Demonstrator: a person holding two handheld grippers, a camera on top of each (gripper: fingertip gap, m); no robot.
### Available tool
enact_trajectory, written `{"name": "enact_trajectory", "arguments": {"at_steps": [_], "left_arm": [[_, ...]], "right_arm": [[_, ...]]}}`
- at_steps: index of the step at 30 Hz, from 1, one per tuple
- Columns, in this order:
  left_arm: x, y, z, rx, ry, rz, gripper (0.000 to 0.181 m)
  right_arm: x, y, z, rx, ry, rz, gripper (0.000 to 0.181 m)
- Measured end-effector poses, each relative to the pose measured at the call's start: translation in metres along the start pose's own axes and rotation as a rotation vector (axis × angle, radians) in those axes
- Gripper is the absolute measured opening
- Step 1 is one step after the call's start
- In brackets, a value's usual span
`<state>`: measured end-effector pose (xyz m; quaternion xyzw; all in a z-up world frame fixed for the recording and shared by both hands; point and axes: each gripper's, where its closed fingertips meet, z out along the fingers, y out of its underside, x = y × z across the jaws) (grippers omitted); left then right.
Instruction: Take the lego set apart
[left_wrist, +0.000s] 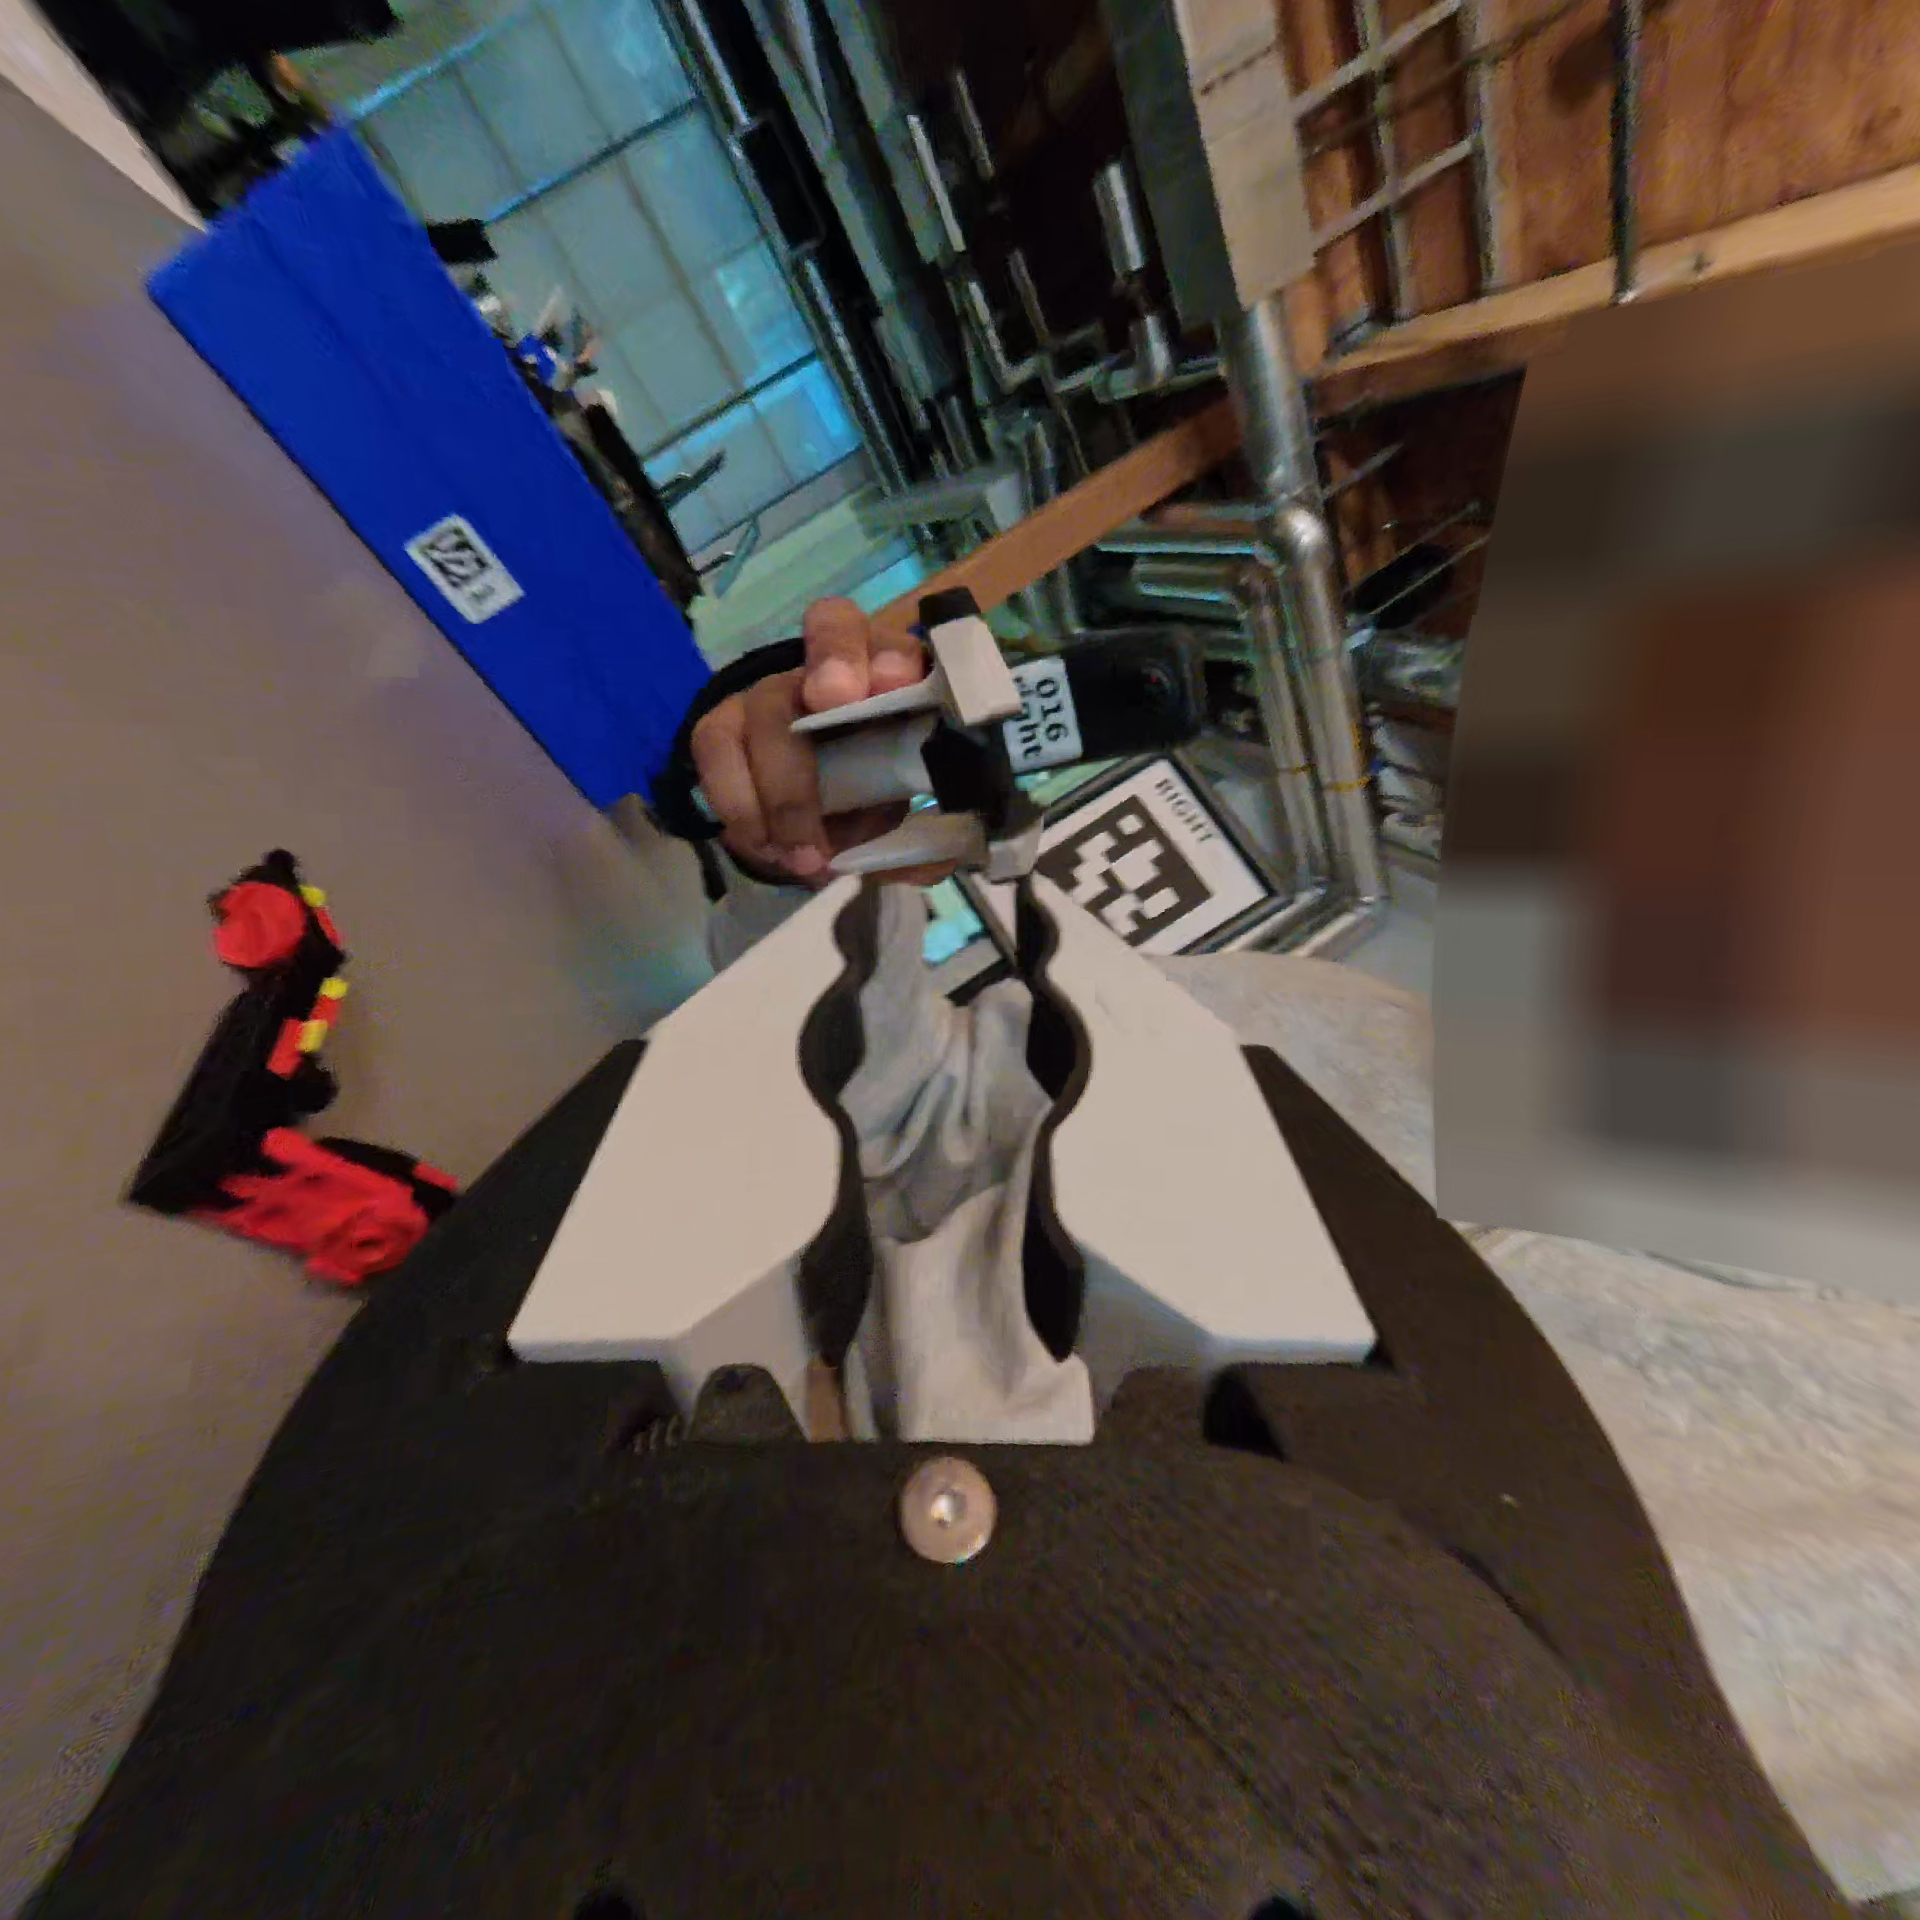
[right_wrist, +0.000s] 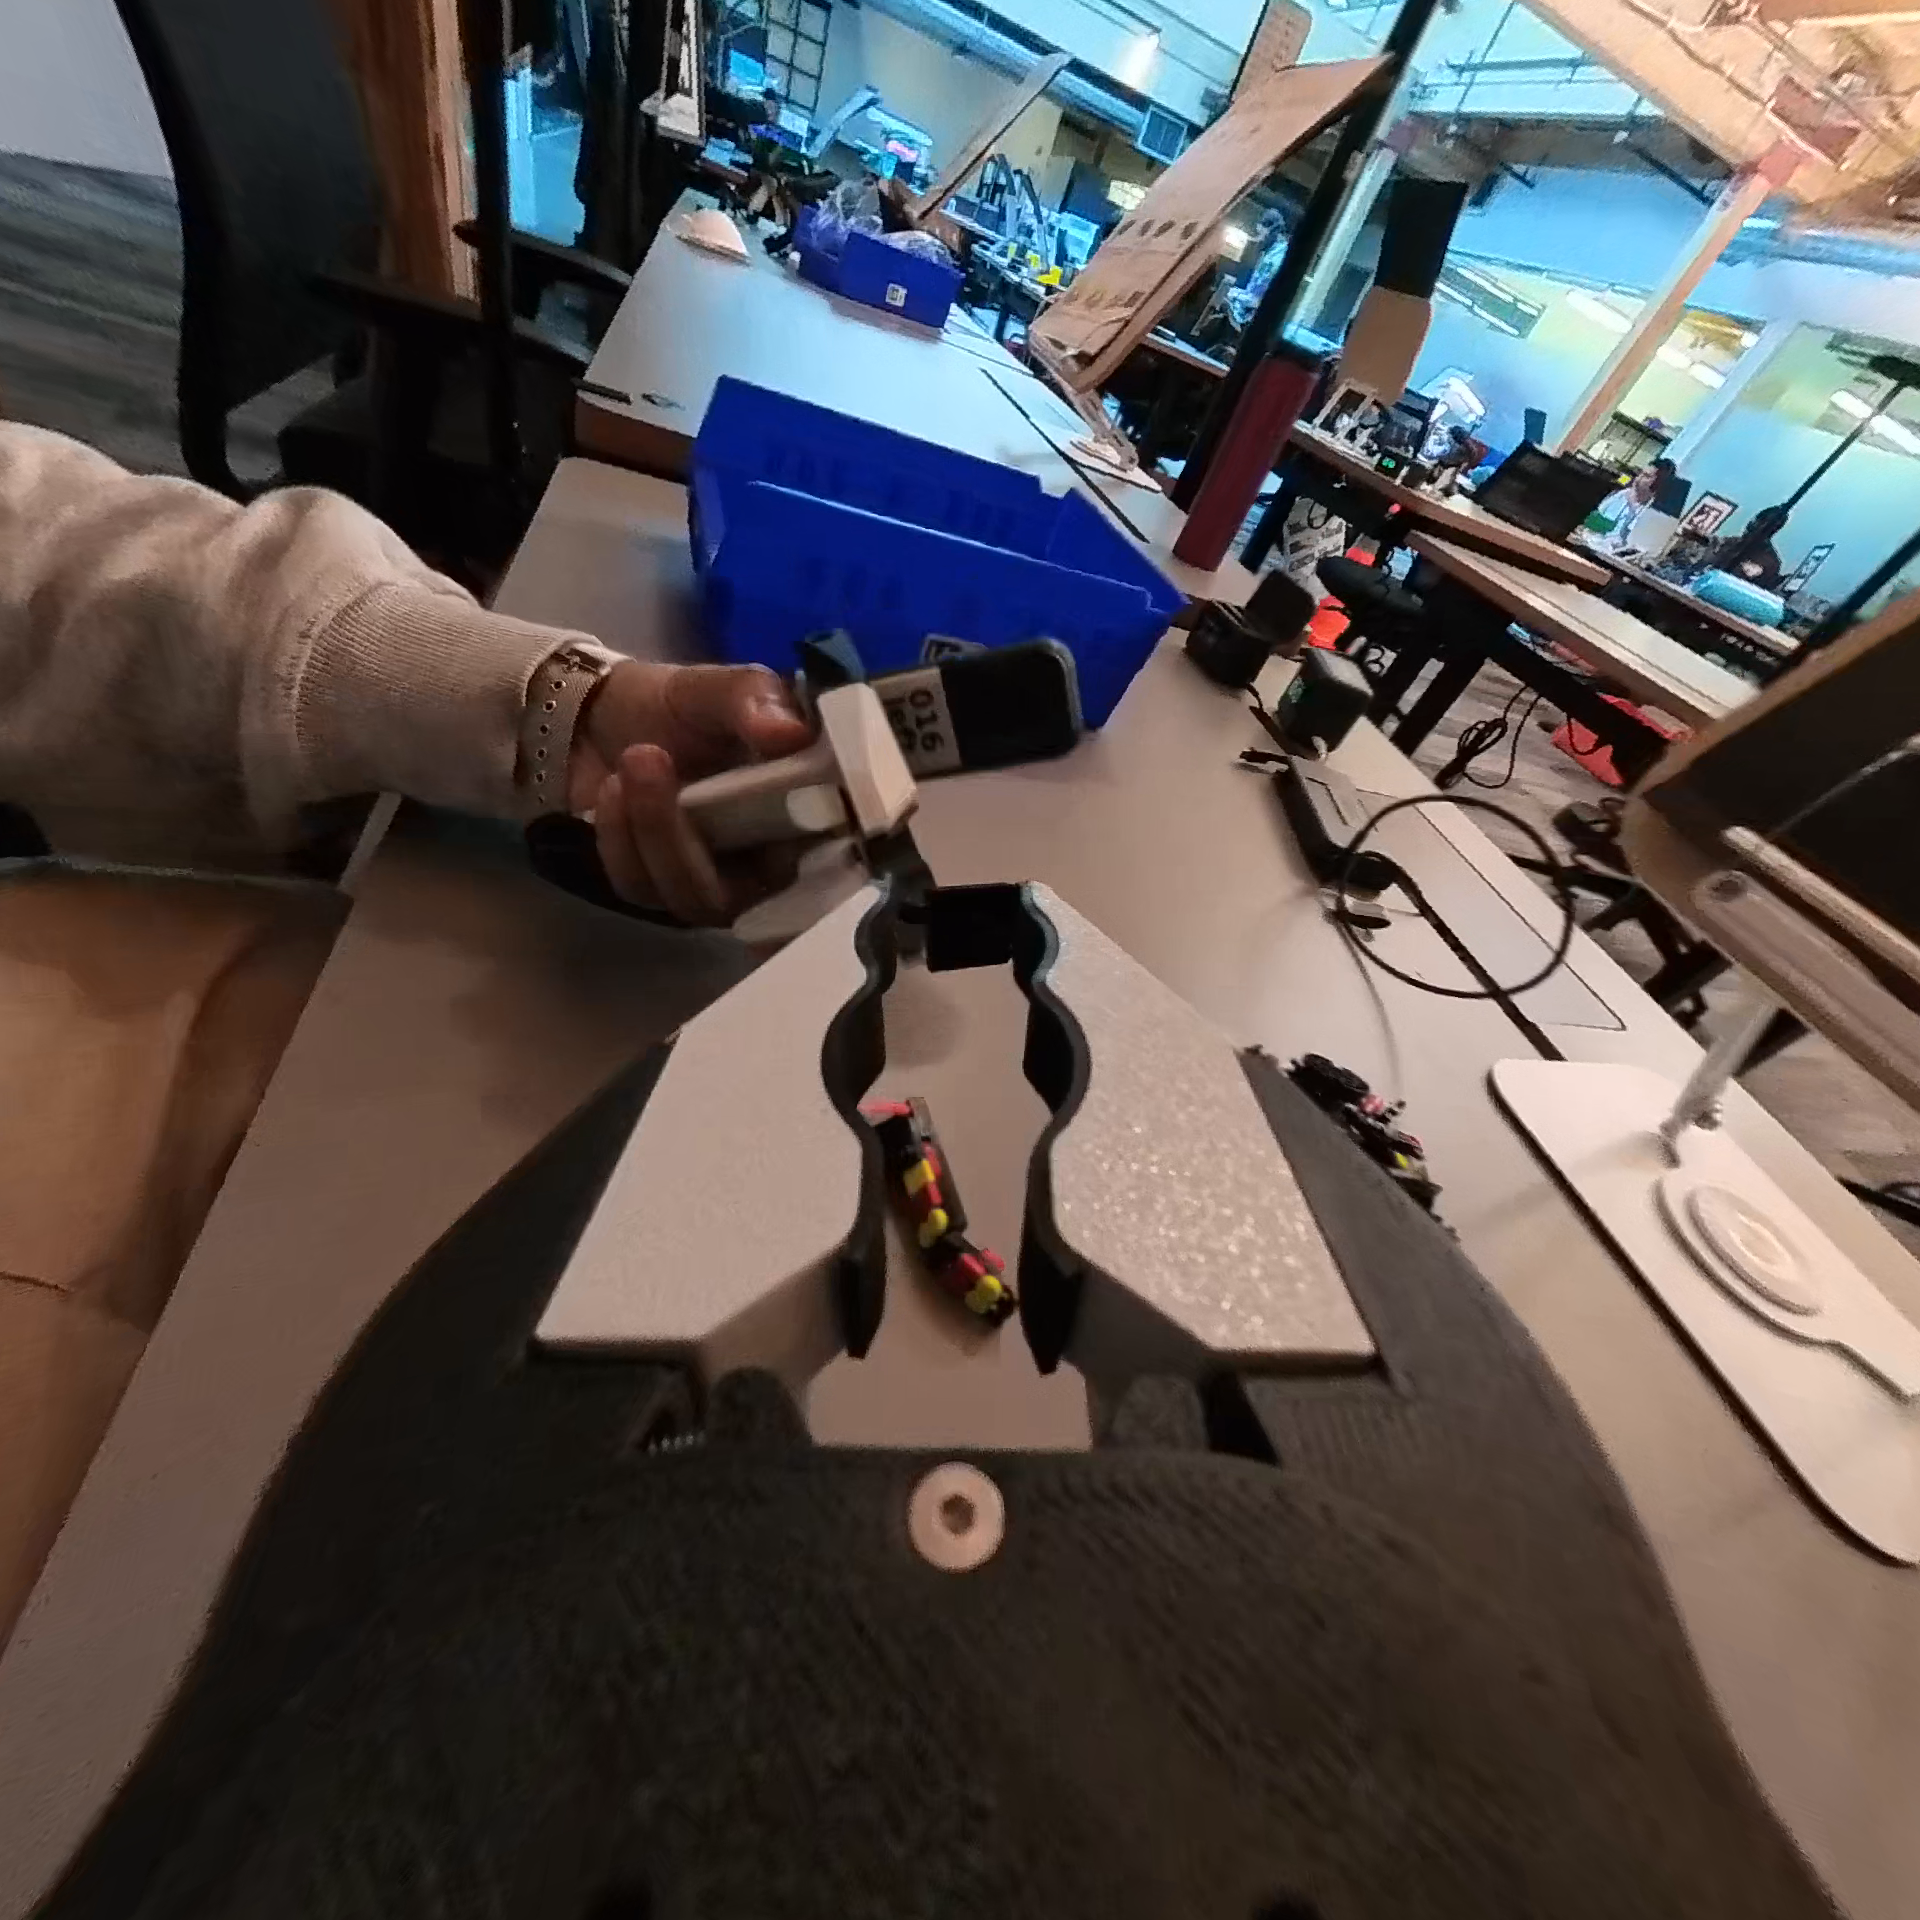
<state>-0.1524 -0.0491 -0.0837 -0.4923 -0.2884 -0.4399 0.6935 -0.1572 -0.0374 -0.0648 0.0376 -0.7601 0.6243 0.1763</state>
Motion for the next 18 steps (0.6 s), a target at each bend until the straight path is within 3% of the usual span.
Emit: {"name": "enact_trajectory", "arguments": {"at_steps": [1, 4, 9, 18], "left_arm": [[0.002, 0.002, 0.006, 0.001, 0.03, -0.021, 0.031], [0.008, 0.009, 0.022, -0.008, 0.079, -0.038, 0.039], [0.019, 0.001, 0.022, 0.06, 0.14, -0.048, 0.015], [0.012, -0.004, 0.016, 0.086, 0.138, -0.09, 0.015]], "right_arm": [[-0.004, 0.0, 0.004, 0.003, -0.005, -0.013, 0.019], [-0.013, -0.008, 0.009, 0.036, -0.006, -0.044, 0.02], [-0.017, -0.01, 0.012, 0.037, -0.008, -0.059, 0.02], [-0.014, -0.005, 0.015, -0.008, 0.055, -0.164, 0.019]]}}
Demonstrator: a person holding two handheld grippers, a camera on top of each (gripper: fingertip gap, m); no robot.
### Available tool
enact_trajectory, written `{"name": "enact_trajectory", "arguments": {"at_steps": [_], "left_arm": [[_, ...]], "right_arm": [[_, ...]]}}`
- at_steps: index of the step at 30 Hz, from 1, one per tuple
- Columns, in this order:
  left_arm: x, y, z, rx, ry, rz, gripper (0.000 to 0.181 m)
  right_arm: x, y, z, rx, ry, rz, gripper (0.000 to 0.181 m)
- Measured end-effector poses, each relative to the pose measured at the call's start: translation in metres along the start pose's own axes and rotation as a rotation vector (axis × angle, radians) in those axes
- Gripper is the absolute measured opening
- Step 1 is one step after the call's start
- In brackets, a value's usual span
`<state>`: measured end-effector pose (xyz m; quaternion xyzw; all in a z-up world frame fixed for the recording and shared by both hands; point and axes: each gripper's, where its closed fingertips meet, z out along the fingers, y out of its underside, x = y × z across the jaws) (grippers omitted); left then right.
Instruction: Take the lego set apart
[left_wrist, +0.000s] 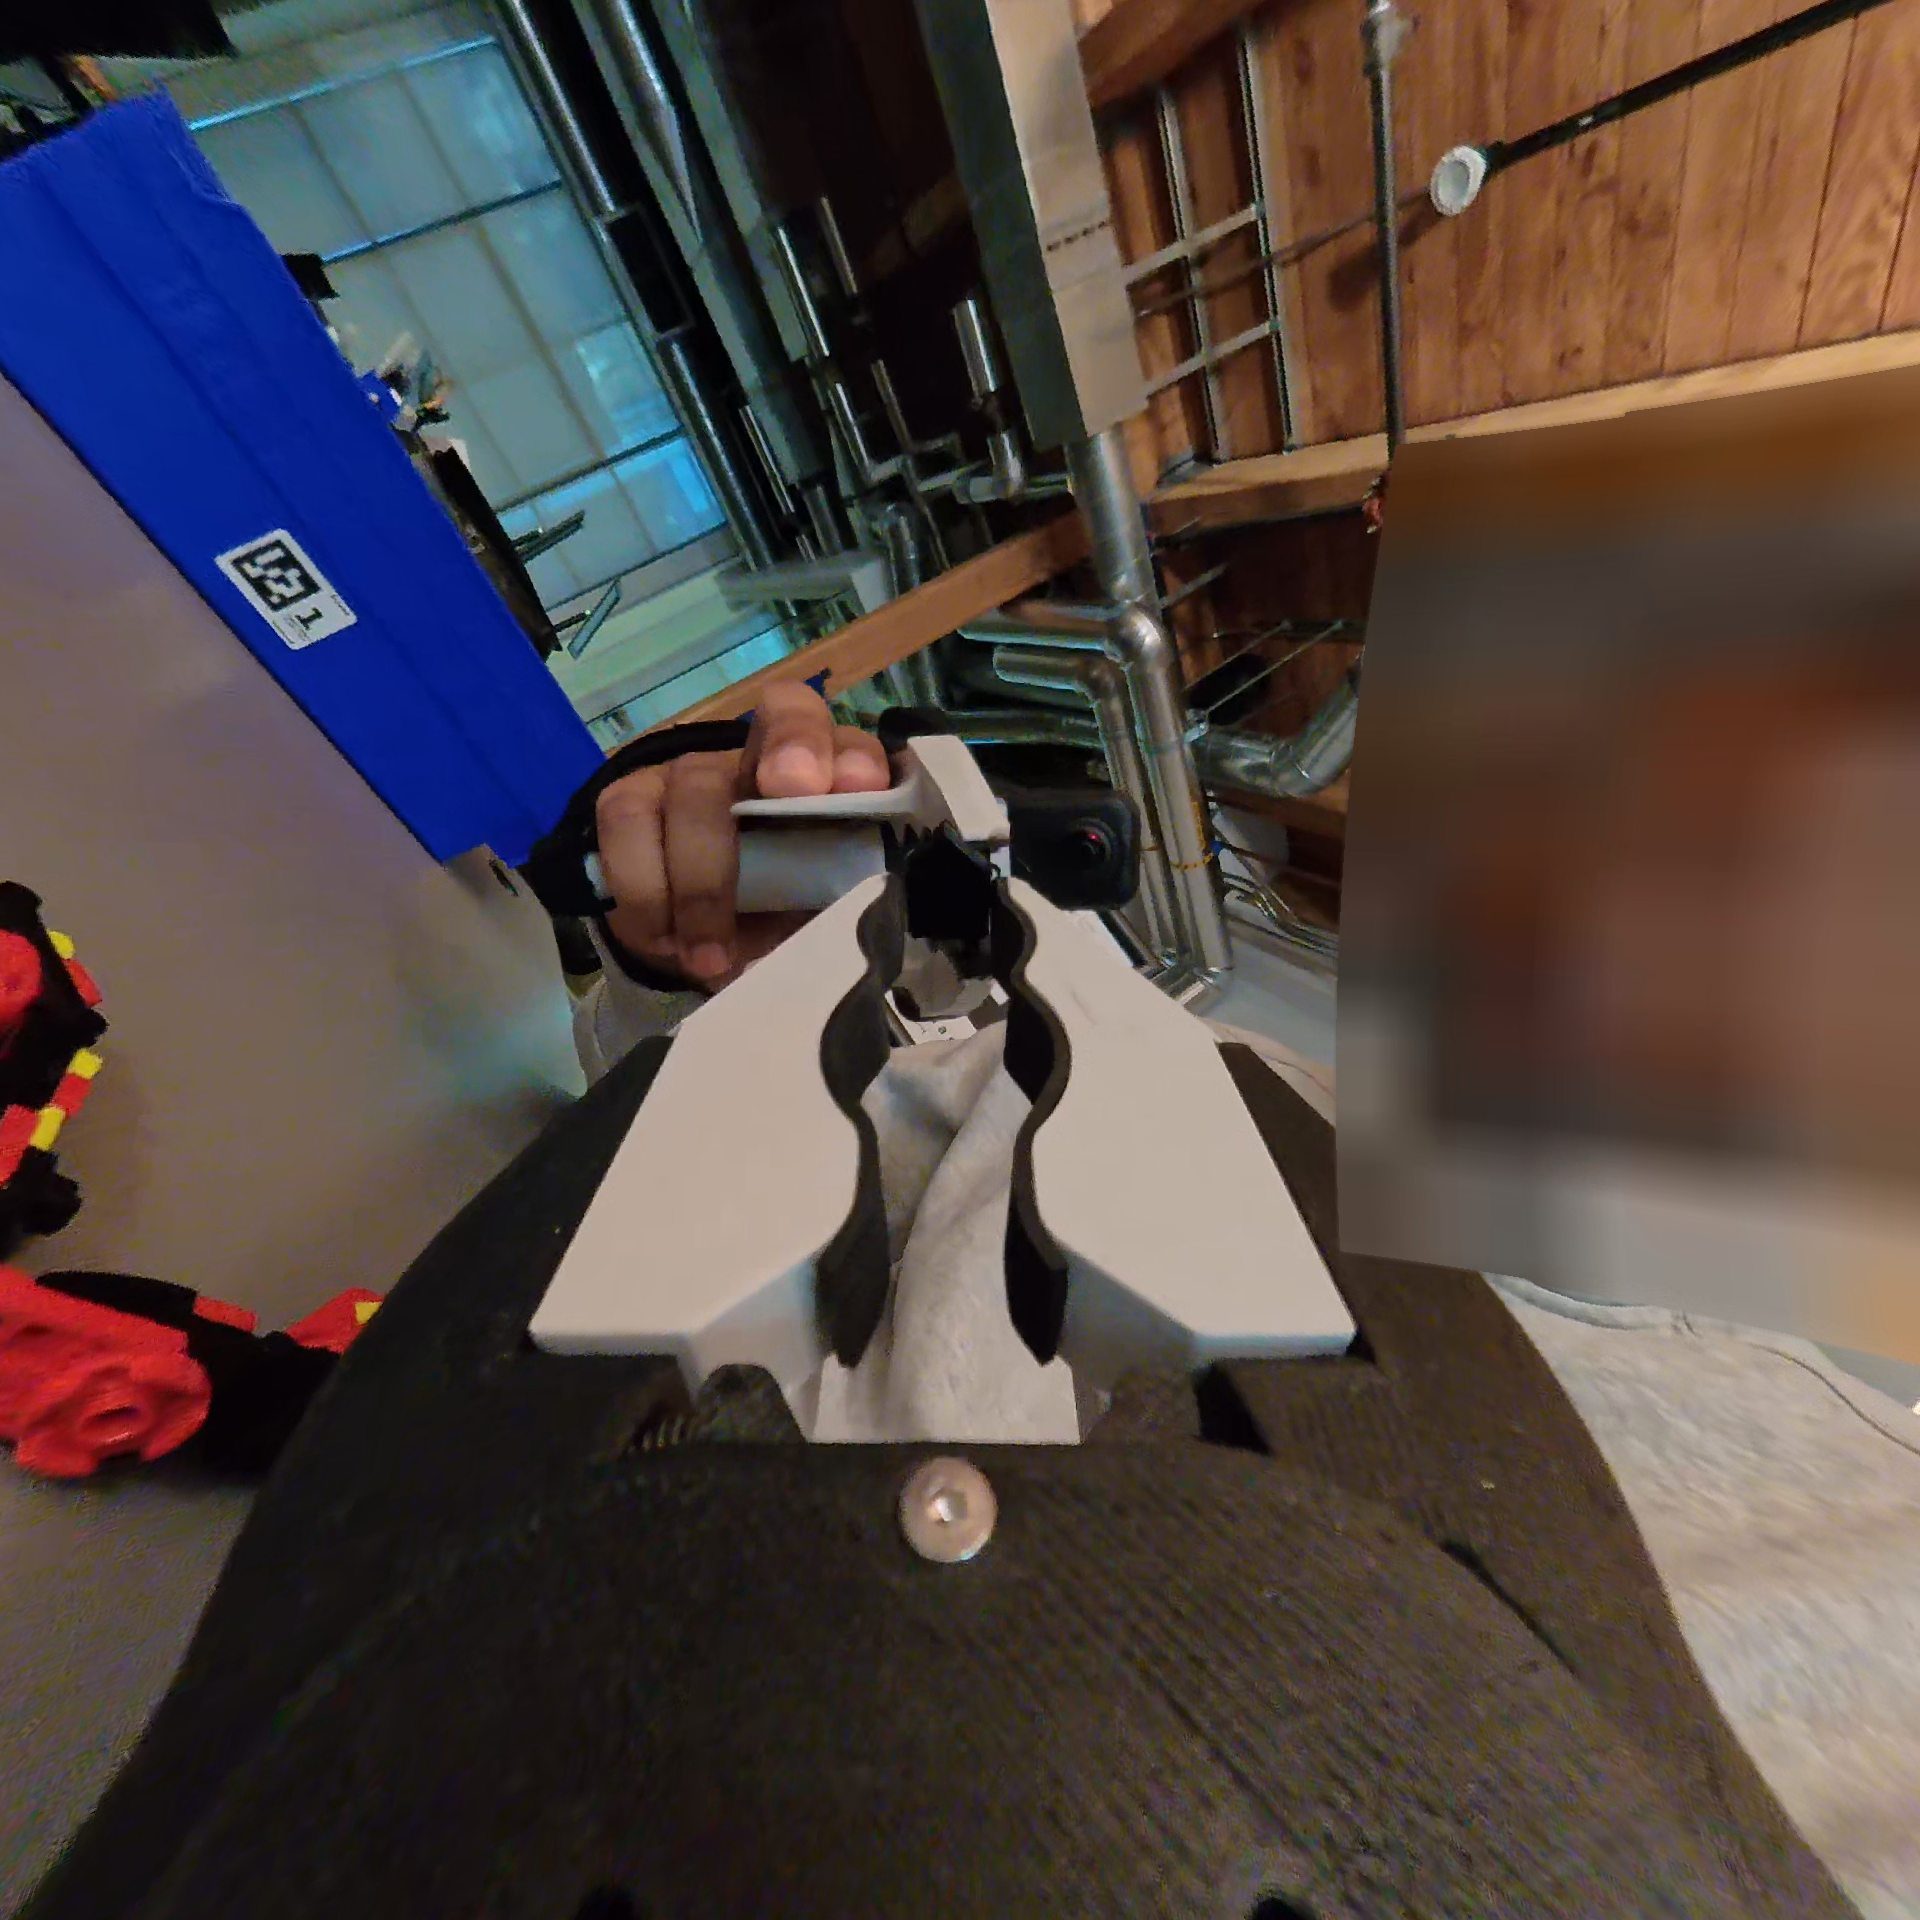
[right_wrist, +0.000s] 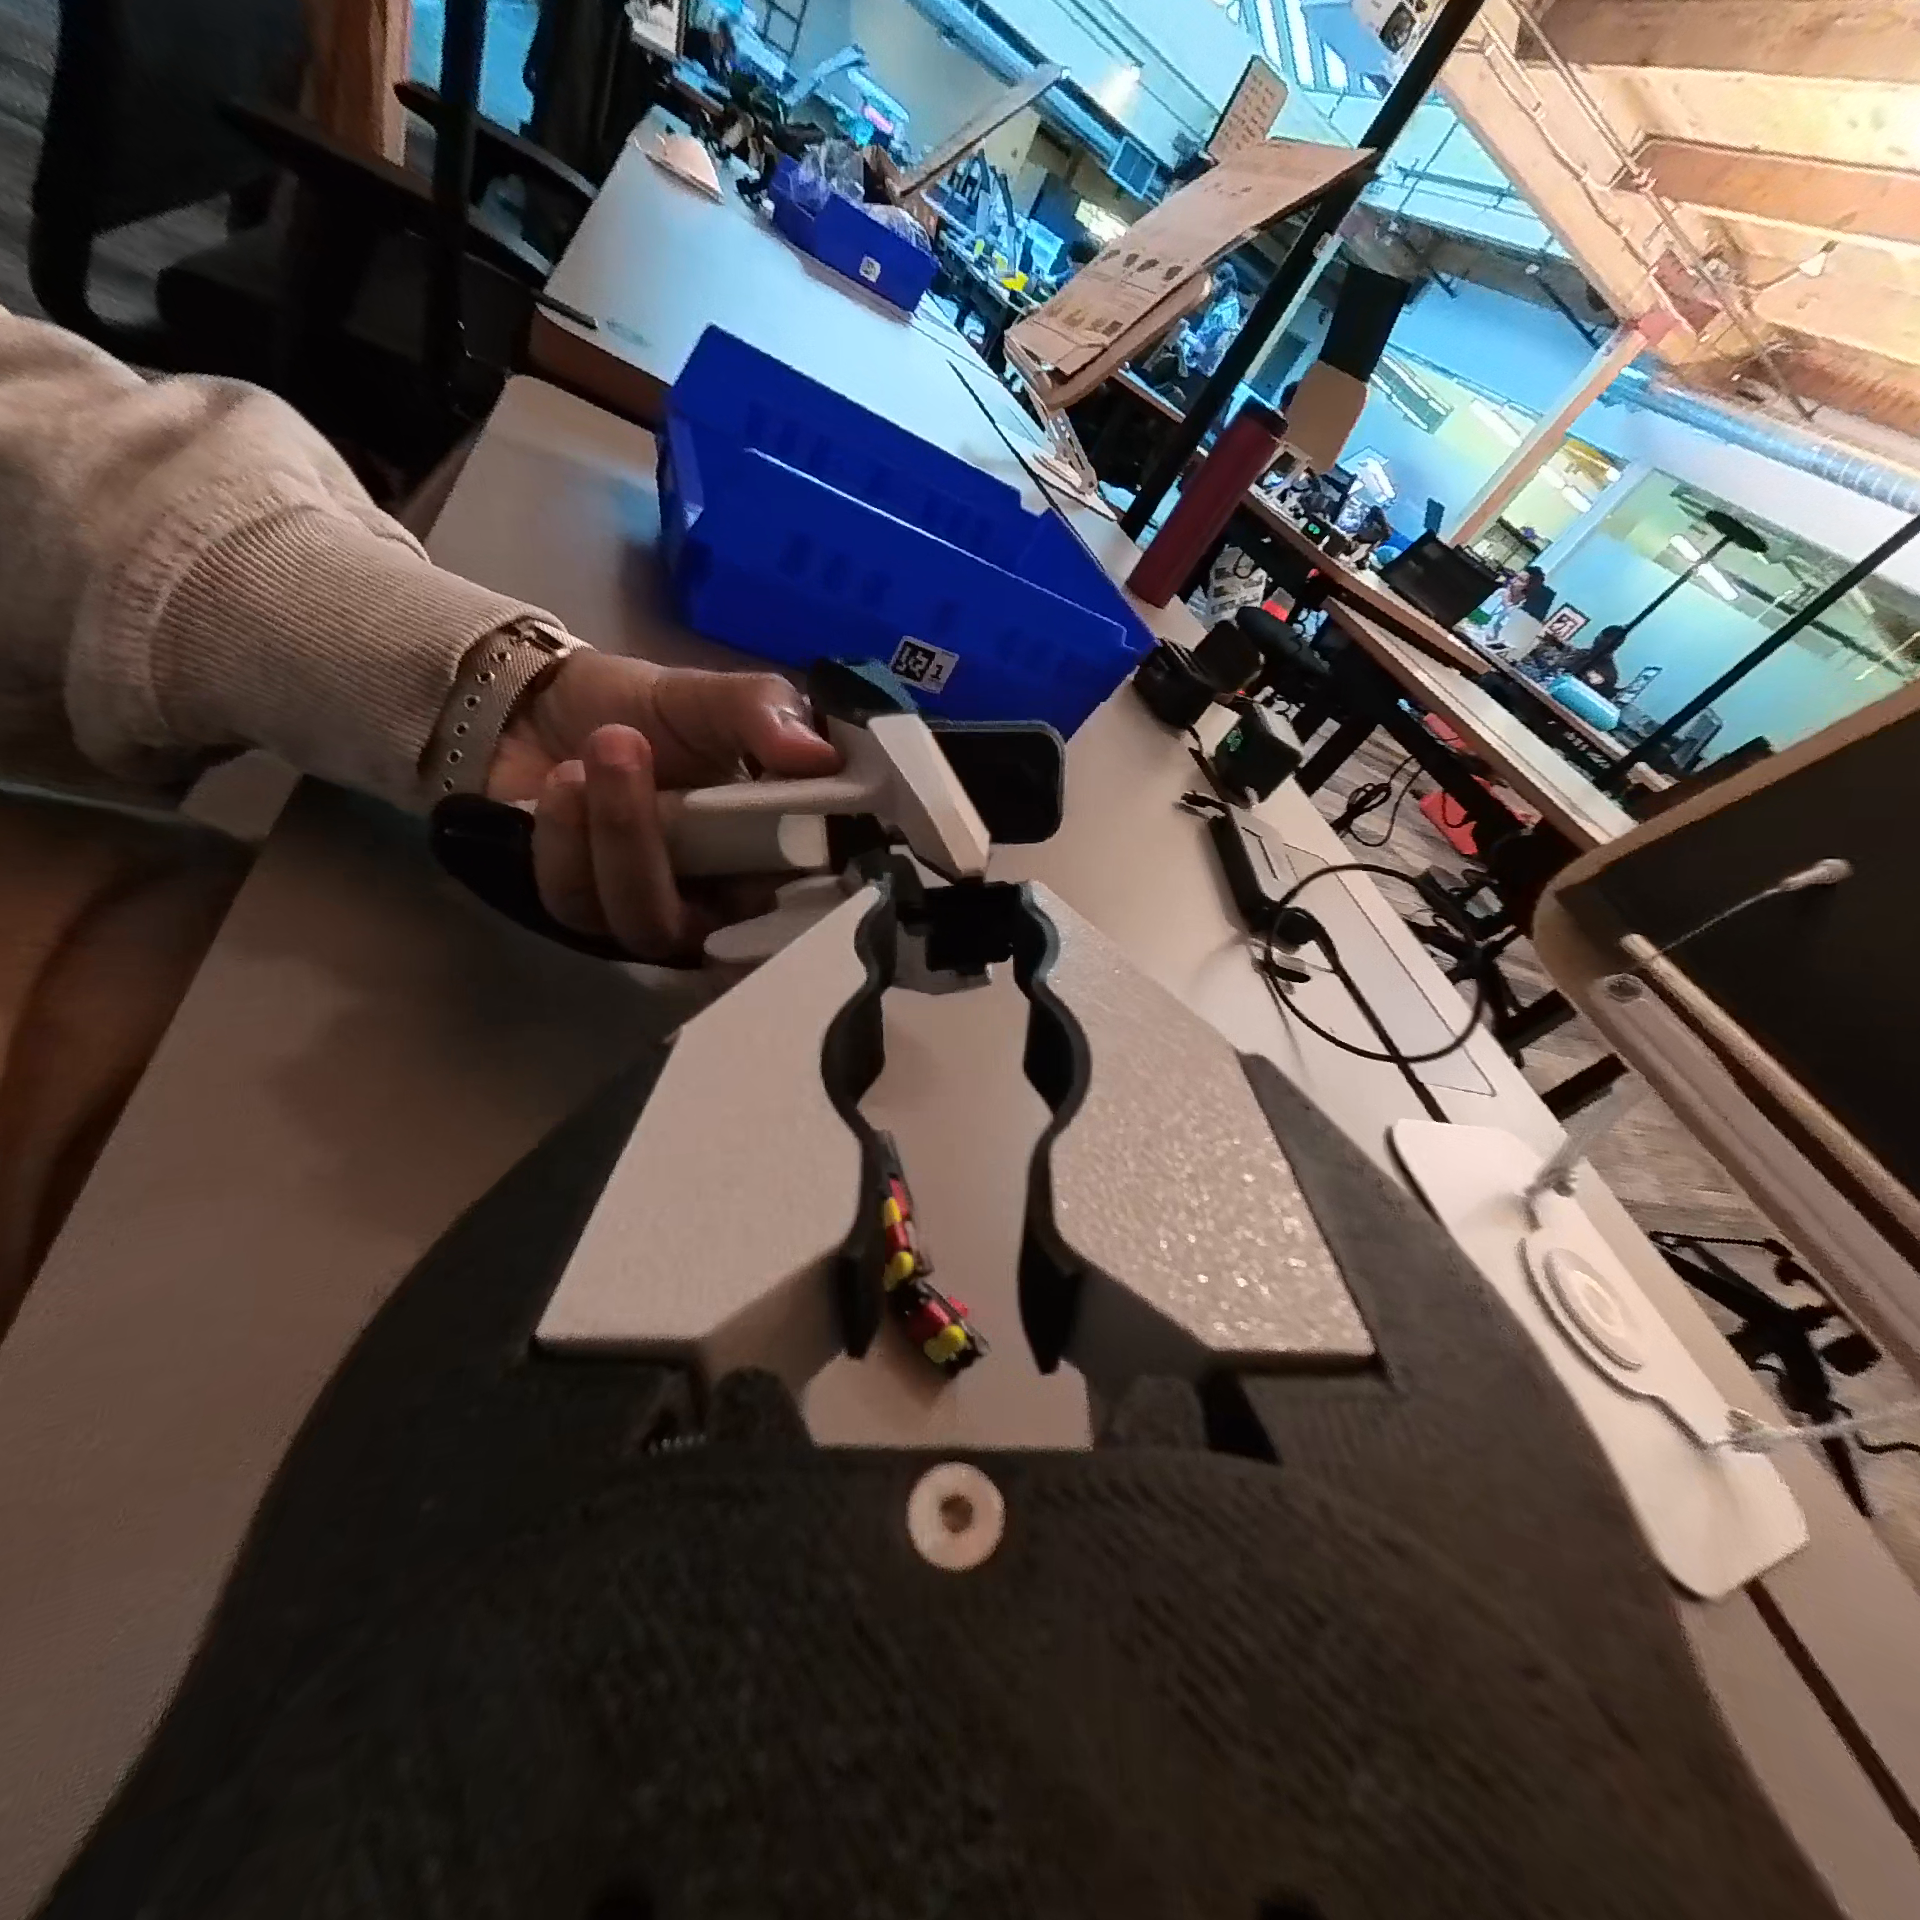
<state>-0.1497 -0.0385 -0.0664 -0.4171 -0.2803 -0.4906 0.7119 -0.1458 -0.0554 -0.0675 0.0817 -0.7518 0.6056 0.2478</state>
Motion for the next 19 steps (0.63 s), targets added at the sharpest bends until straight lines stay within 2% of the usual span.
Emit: {"name": "enact_trajectory", "arguments": {"at_steps": [8, 13, 19], "left_arm": [[0.0009, 0.0018, 0.0017, 0.0, 0.016, -0.015, 0.015], [0.0018, -0.0008, 0.0044, -0.007, -0.04, 0.071, 0.014], [0.0051, 0.0027, 0.0076, -0.046, -0.062, 0.105, 0.013]], "right_arm": [[0.0002, -0.0006, 0.0002, -0.011, 0.024, -0.057, 0.019], [0.0028, -0.0022, -0.0018, -0.025, 0.028, -0.048, 0.02], [0.0, -0.0084, -0.006, -0.057, 0.016, -0.128, 0.019]]}}
